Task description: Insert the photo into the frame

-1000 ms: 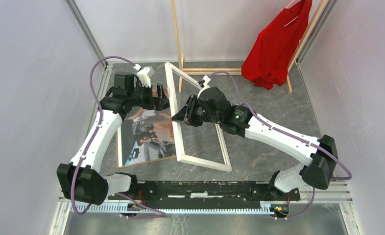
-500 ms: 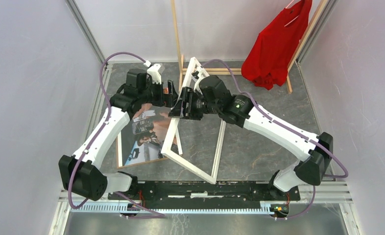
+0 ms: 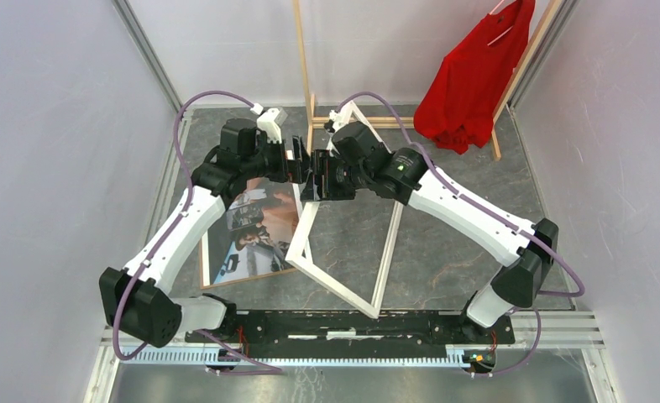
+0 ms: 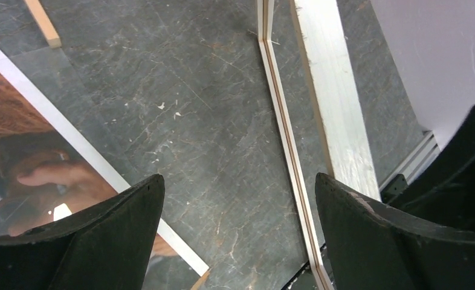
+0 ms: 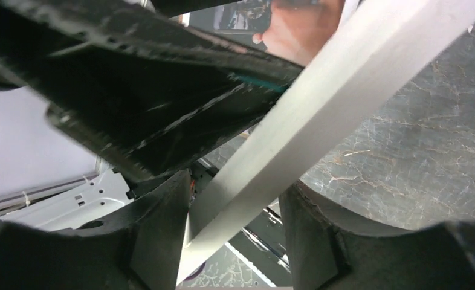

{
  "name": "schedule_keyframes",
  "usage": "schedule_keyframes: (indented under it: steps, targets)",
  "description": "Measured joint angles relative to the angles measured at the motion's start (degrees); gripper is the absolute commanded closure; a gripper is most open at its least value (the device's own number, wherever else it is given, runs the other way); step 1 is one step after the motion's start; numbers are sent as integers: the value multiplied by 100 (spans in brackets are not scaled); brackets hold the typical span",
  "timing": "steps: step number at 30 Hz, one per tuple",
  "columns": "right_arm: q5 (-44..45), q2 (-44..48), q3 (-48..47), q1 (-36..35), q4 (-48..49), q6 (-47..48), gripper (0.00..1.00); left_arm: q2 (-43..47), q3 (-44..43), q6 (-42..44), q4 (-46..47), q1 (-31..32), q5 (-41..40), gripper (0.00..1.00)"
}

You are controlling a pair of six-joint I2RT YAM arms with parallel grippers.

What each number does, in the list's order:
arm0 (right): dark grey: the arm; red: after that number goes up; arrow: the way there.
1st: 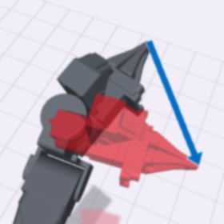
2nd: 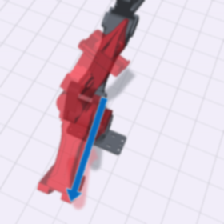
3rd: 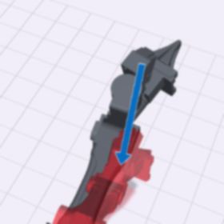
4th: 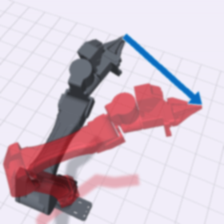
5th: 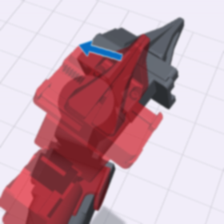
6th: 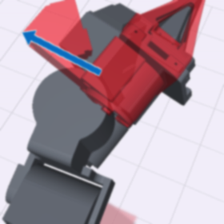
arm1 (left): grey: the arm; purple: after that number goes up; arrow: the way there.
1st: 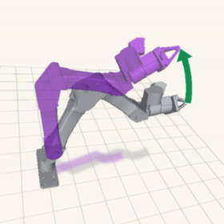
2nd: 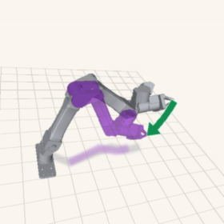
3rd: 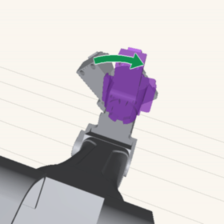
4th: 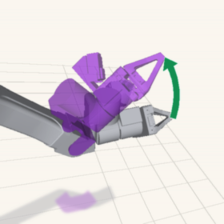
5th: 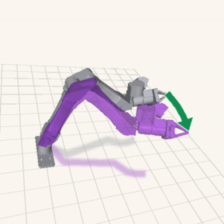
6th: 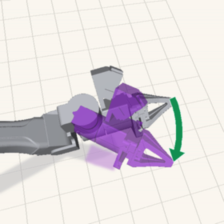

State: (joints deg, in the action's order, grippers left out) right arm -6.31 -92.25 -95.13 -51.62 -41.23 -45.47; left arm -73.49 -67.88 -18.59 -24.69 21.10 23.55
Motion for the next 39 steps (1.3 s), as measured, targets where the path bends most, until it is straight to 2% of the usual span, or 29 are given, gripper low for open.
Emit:
schedule_keyframes:
  steps: [6, 10, 17, 25, 33, 39]
  targets:
    - [203, -17, 13, 4, -306, -330, 80, 94, 55, -136, 2, 15, 28, 0]
    - [402, 0, 11, 87, -321, -13, 86, 188, 52, -136, -24, -9, -61, 0]
    - [-2, 197, -52, 98, 90, -693, 87, 273, -426, -68, -352, -98, -437, 0]
    - [-944, 623, 35, 363, 1294, -1788, 88, 732, -647, 131, -529, -839, -592, 0]
    - [-1971, 793, 1078, 437, 2979, -2889, 81, 761, -636, 173, -654, -833, -568, 0]
    - [-2404, 807, 1965, 426, 3567, -3298, 78, 839, -463, 170, -636, -824, -435, 0]
